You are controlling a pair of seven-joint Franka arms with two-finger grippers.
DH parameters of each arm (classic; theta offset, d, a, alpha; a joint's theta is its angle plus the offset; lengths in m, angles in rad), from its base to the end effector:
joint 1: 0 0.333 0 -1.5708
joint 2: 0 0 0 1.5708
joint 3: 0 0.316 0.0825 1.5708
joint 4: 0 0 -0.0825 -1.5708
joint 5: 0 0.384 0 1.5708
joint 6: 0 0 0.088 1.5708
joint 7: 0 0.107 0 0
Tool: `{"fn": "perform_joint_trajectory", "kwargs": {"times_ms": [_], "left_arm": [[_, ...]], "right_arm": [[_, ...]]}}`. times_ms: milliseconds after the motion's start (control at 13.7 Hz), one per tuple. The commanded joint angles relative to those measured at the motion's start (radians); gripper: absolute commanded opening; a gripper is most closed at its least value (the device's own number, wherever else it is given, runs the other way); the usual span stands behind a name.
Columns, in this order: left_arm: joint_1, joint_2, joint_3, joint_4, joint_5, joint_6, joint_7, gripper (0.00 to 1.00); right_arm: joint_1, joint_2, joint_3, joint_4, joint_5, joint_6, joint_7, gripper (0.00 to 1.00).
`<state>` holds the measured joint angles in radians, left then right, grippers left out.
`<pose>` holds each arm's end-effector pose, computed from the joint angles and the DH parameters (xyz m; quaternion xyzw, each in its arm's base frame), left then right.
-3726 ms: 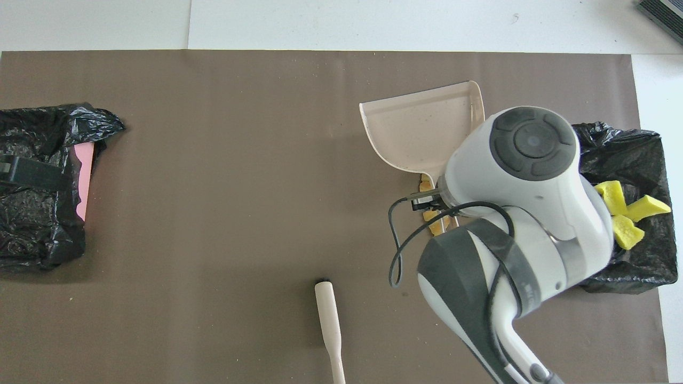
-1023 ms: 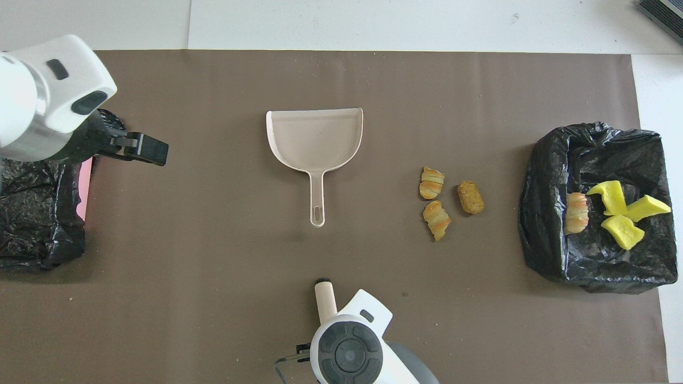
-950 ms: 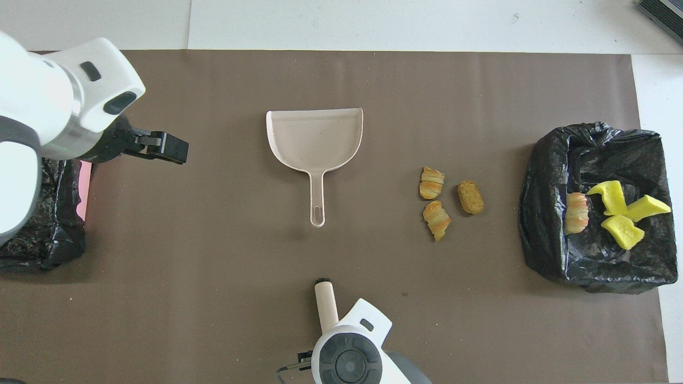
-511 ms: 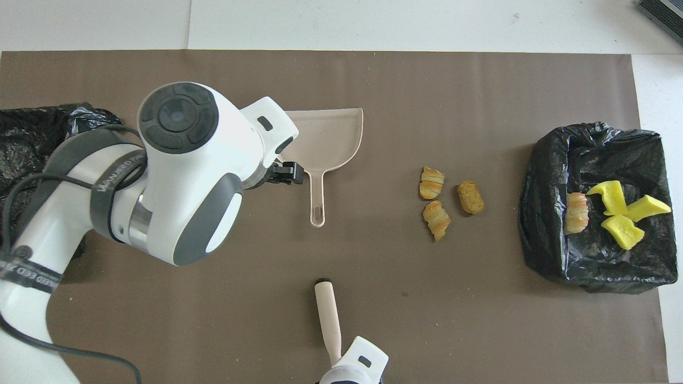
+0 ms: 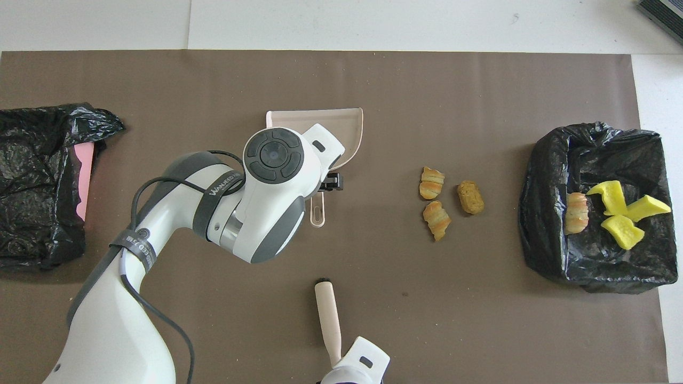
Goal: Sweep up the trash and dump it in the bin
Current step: 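Reach the left gripper to the dustpan handle while the right gripper grasps the brush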
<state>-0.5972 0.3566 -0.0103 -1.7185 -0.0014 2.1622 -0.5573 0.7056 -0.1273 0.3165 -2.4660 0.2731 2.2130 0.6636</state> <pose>0.5428 -0.3766 0.3881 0.9988 -0.0243 0.0351 0.0259 0.2281 0.3880 0.3301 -0.9906 -0.0870 0.1049 0.0085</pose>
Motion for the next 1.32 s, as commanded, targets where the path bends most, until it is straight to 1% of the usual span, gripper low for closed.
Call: {"fn": "perform_joint_trajectory", "kwargs": {"times_ms": [0,73,146,219,292,365,438,584,658,731,804,877,950,1096,1169,1242], "left_arm": [[-0.033,-0.016,0.015,-0.072,0.014,0.073,-0.047,1.0],[-0.039,-0.001,0.015,-0.072,0.014,0.083,-0.05,1.0],[-0.039,0.001,0.015,-0.07,0.014,0.082,-0.05,1.0],[-0.041,0.001,0.015,-0.07,0.014,0.081,-0.053,0.95],[-0.042,0.001,0.015,-0.073,0.012,0.079,-0.056,0.9],[-0.042,0.001,0.013,-0.073,0.012,0.068,-0.056,0.82],[-0.042,-0.001,0.013,-0.075,0.009,0.067,-0.056,0.81],[-0.044,-0.007,0.013,-0.095,0.008,0.074,-0.053,0.81],[-0.044,-0.008,0.013,-0.096,0.008,0.068,-0.053,0.81],[-0.044,-0.008,0.012,-0.096,0.008,0.071,-0.053,0.81],[-0.044,-0.008,0.012,-0.098,0.008,0.07,-0.052,0.76],[-0.044,-0.005,0.013,-0.093,0.008,0.076,-0.05,0.65],[-0.041,-0.004,0.013,-0.089,0.008,0.08,-0.043,0.42],[-0.041,-0.002,0.015,-0.081,0.017,0.087,-0.023,0.21],[-0.039,-0.002,0.015,-0.075,0.017,0.085,-0.02,0.16],[-0.036,-0.002,0.015,-0.075,0.02,0.082,-0.012,0.07]], "right_arm": [[0.0,-0.031,-0.002,-0.025,0.032,0.008,0.011,0.37],[0.0,-0.031,-0.002,-0.025,0.032,0.008,0.017,0.12],[0.0,-0.029,-0.002,-0.024,0.032,0.007,0.039,0.0],[0.002,-0.031,-0.002,-0.021,0.031,0.007,0.101,0.0],[0.003,-0.025,-0.001,-0.015,0.029,0.004,0.12,0.0],[0.003,-0.025,-0.001,-0.011,0.029,0.002,0.117,0.0],[0.002,-0.031,-0.002,-0.002,0.029,-0.004,0.114,0.0],[-0.009,-0.032,-0.007,0.034,0.017,-0.093,0.091,0.0],[-0.011,-0.049,-0.011,0.039,0.011,-0.131,0.08,0.0],[-0.026,-0.087,-0.013,0.038,0.008,-0.165,0.062,0.0],[-0.058,-0.122,-0.011,0.038,-0.003,-0.221,0.042,0.0],[-0.095,-0.165,-0.013,0.038,-0.018,-0.29,0.01,0.0],[-0.148,-0.216,-0.013,0.038,-0.02,-0.361,-0.034,0.0],[-0.234,-0.288,-0.014,0.039,-0.032,-0.459,-0.113,0.0],[-0.277,-0.317,-0.016,0.039,-0.043,-0.496,-0.145,0.0],[-0.338,-0.346,-0.019,0.041,-0.052,-0.531,-0.189,0.0]]}}
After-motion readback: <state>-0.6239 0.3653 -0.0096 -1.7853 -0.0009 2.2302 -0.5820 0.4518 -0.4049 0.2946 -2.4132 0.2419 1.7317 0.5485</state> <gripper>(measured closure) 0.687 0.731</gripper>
